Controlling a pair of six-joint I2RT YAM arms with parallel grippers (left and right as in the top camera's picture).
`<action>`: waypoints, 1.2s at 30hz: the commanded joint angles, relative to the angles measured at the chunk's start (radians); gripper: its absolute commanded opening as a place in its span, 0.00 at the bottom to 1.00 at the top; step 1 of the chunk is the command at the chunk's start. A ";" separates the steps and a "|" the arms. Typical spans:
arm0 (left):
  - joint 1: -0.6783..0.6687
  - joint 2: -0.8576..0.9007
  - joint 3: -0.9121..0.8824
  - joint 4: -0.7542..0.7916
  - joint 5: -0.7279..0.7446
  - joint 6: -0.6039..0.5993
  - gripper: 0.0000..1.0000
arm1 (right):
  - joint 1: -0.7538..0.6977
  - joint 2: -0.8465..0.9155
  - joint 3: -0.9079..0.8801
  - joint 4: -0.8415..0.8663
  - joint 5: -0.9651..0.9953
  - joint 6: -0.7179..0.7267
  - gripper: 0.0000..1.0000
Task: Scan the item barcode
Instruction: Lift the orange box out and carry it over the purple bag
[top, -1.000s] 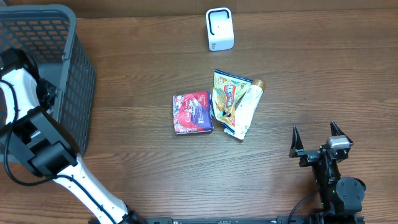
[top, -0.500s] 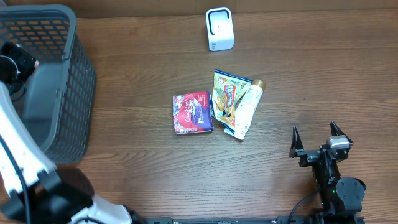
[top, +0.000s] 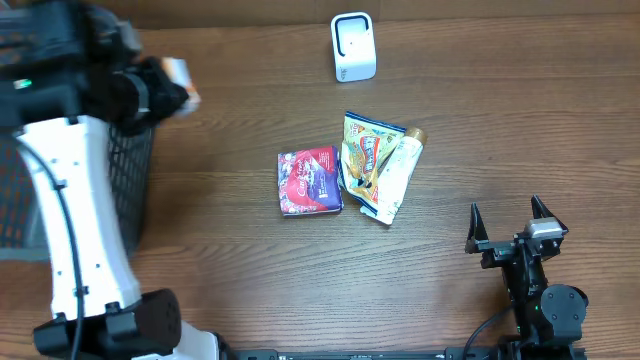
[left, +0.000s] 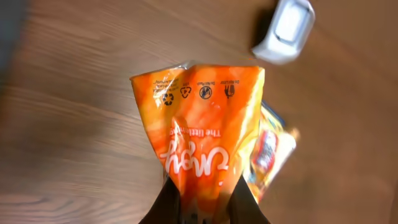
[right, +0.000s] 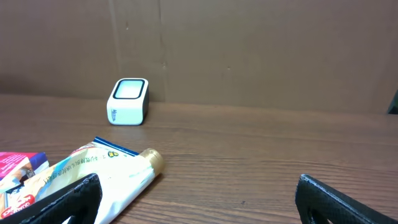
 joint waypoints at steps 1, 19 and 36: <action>-0.167 0.003 -0.047 -0.008 -0.059 0.030 0.04 | -0.003 -0.007 -0.010 0.006 0.003 0.004 1.00; -0.636 0.043 -0.646 0.624 -0.149 -0.178 0.04 | -0.003 -0.007 -0.010 0.006 0.003 0.004 1.00; -0.564 0.023 -0.609 0.575 -0.055 -0.219 0.86 | -0.003 -0.007 -0.010 0.006 0.003 0.004 1.00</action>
